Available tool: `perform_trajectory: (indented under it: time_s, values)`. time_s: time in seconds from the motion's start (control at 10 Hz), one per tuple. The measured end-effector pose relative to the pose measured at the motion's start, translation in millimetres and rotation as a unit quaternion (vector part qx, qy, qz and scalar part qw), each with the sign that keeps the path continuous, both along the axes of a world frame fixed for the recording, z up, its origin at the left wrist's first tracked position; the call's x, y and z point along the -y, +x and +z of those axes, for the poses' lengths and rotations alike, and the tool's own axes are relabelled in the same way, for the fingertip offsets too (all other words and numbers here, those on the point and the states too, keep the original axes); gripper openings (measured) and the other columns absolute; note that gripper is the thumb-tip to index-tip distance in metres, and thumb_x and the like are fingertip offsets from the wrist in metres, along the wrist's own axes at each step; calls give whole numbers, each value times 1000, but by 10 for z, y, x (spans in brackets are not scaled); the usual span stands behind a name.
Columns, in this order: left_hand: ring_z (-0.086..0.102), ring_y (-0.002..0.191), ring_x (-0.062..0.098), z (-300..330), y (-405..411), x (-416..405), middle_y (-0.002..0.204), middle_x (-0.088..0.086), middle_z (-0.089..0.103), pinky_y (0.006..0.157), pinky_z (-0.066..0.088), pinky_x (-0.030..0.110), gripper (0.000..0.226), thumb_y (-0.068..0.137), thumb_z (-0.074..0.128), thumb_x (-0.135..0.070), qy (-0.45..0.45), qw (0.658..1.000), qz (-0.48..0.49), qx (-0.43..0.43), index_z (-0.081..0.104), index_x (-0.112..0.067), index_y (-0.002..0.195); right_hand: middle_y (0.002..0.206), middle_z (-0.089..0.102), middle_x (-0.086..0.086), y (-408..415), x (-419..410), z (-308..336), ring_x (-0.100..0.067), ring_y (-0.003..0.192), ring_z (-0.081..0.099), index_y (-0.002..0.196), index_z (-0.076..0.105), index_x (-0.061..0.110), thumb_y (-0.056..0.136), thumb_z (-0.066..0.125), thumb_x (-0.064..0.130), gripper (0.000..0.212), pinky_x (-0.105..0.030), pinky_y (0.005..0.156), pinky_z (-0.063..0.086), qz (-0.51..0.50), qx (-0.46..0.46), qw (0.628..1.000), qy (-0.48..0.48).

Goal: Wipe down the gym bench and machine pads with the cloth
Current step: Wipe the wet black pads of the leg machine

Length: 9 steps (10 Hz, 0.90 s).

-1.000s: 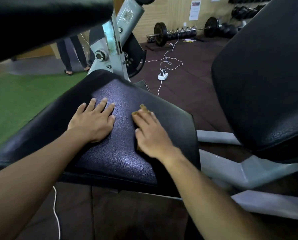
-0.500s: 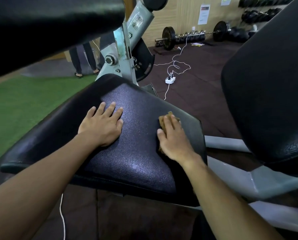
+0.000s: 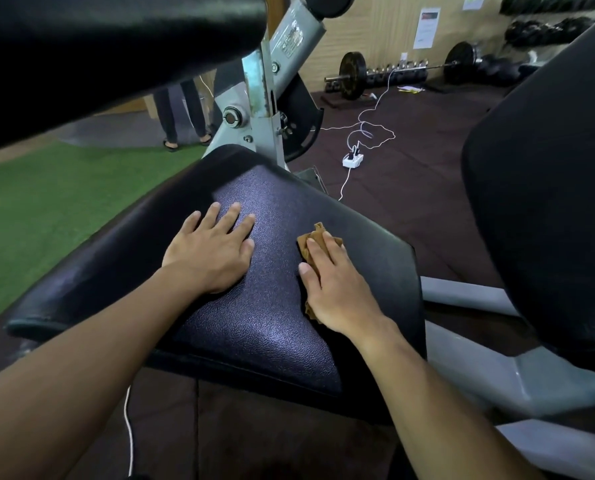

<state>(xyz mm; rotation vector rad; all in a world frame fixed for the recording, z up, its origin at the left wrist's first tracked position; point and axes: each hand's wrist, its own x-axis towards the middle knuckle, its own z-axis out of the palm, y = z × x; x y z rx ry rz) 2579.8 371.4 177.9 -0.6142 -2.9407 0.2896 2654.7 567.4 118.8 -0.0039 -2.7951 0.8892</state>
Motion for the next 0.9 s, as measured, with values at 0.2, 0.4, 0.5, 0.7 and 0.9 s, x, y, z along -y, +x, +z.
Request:
perform_trajectory:
  time_s: [0.2,0.4,0.5,0.7,0.9]
  values:
    - [-3,149,24,-7,-4,-3,163,-3,-1,120,1,46,58,98,11,-48,2,1000,0,0,4,-32,154,163,7,7,-9,-6,9,-18,150,7,152,27,26,102,35,43,53,-40,117,20,-9,4,1000,-12]
    - [-2,149,23,-16,-18,-1,163,-3,0,120,1,45,58,98,11,-49,9,1000,2,-6,5,-33,154,161,18,8,29,-1,68,-18,148,17,148,36,26,101,41,40,49,-39,114,25,-24,-13,999,-35]
    - [-3,149,23,-30,-23,-4,163,-3,0,119,1,45,59,98,10,-49,9,1000,3,-2,5,-33,154,160,21,8,24,-7,79,-18,147,20,147,39,26,102,42,38,47,-38,113,26,-28,-11,999,-36]
    - [-1,149,24,-17,26,9,163,-2,2,119,3,45,58,98,12,-48,17,1000,9,-7,6,-31,154,159,26,3,-6,-5,29,-22,146,24,144,44,23,102,43,31,43,-42,114,30,-39,-6,999,-37]
    - [10,149,26,156,171,-46,162,6,15,119,11,46,57,100,26,-41,57,997,34,34,24,-21,153,155,36,0,96,-19,294,-20,140,37,139,52,19,101,47,26,39,-38,115,32,-44,49,995,-77]
